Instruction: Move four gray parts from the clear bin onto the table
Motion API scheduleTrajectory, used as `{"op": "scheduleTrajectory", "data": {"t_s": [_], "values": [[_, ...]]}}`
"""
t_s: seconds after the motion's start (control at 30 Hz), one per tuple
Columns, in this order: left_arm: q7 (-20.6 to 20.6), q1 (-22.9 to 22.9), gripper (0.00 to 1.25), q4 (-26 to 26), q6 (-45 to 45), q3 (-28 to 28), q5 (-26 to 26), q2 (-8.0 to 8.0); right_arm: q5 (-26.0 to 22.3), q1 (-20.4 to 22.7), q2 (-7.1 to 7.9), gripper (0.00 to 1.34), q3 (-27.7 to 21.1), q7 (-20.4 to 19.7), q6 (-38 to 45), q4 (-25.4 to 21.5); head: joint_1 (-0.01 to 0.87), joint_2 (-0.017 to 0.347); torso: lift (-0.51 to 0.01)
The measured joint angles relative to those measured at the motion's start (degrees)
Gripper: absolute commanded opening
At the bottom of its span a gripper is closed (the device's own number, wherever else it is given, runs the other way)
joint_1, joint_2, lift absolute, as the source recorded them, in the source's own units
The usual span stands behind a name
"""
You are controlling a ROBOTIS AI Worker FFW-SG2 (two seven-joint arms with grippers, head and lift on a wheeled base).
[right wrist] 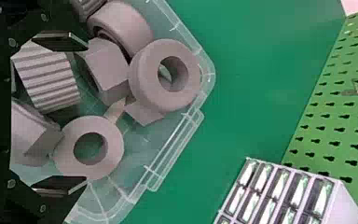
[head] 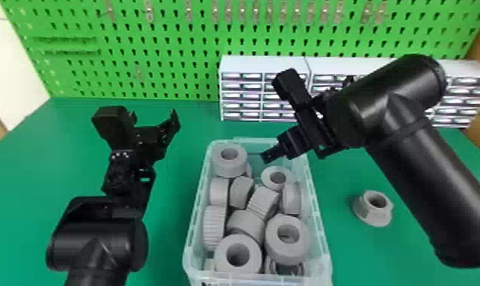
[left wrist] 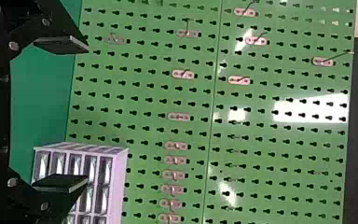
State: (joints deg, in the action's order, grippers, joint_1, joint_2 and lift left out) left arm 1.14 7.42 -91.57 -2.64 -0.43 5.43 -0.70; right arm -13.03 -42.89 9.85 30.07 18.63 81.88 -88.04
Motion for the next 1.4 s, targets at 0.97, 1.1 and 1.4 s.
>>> {"op": "scheduleTrajectory", "data": {"t_s": [0.97,1.1,1.4], "values": [[0.0,0.11,0.97,-0.1,0.0,-0.15,-0.04,-0.27,-0.04,-0.27,-0.34,1.06,0.83,0.0,-2.0,7.61,0.693,0.072,-0.052],[0.0,0.26,0.97,-0.1,0.0,-0.36,0.01,-0.33,-0.22,-0.34,-0.46,1.06,0.74,0.0,-3.2,8.55,0.693,0.072,-0.052],[0.07,0.37,0.97,-0.06,0.0,-0.58,0.19,-0.35,-0.93,-0.69,-0.75,1.06,0.95,0.0,-4.05,10.26,0.693,0.072,-0.052]]}}
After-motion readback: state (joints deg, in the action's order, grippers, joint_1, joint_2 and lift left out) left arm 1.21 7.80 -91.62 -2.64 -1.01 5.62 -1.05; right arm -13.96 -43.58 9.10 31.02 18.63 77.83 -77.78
